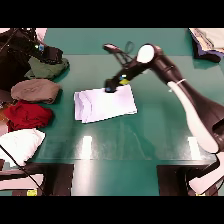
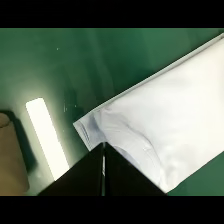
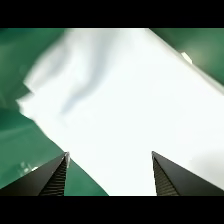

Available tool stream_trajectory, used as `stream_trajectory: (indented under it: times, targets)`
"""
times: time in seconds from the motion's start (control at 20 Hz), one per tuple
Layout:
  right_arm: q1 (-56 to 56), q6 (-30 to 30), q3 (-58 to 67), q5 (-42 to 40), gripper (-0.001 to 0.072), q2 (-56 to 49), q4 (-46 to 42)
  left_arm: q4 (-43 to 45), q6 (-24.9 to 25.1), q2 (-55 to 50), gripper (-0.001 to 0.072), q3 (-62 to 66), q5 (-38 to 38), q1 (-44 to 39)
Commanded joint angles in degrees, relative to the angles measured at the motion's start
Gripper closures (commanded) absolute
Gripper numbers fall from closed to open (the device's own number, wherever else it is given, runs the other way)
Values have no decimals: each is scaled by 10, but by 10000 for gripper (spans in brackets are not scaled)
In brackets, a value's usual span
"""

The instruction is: Fold the shirts.

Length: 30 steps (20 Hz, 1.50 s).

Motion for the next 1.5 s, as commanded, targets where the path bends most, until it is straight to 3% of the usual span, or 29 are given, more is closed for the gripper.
stream_trajectory:
  times: [0.0,0.1,0.15,0.4,0.75,0.8,0.95,1.0,1.05,1.25,1.45]
  targets:
    - [-110,26,-102,34,112,29,-19,-16,1,1,685,0,-4,1]
    - [-168,29,-152,16,90,28,49,-32,1,1,685,0,2,1]
    - [-193,28,-175,-3,5,28,90,-36,1,1,686,0,4,1]
    - [-229,7,-220,-16,6,-17,174,-41,6,0,685,-2,30,1]
    - [-132,-18,-146,0,22,-112,236,-42,6,0,686,-2,35,1]
    - [-119,-18,-134,1,49,-121,242,-42,6,0,685,-2,35,1]
    - [-90,-23,-109,-4,393,-133,240,-43,6,0,686,-2,30,1]
    - [-87,-30,-103,0,578,-133,241,-46,6,0,685,-2,29,1]
    - [-88,-28,-98,3,695,-132,241,-51,5,0,686,-2,29,-1]
    - [-127,-26,-92,17,696,-101,240,-87,6,0,686,-2,29,-1]
    - [-235,-25,-171,-46,696,8,236,-107,5,0,686,-2,22,-2]
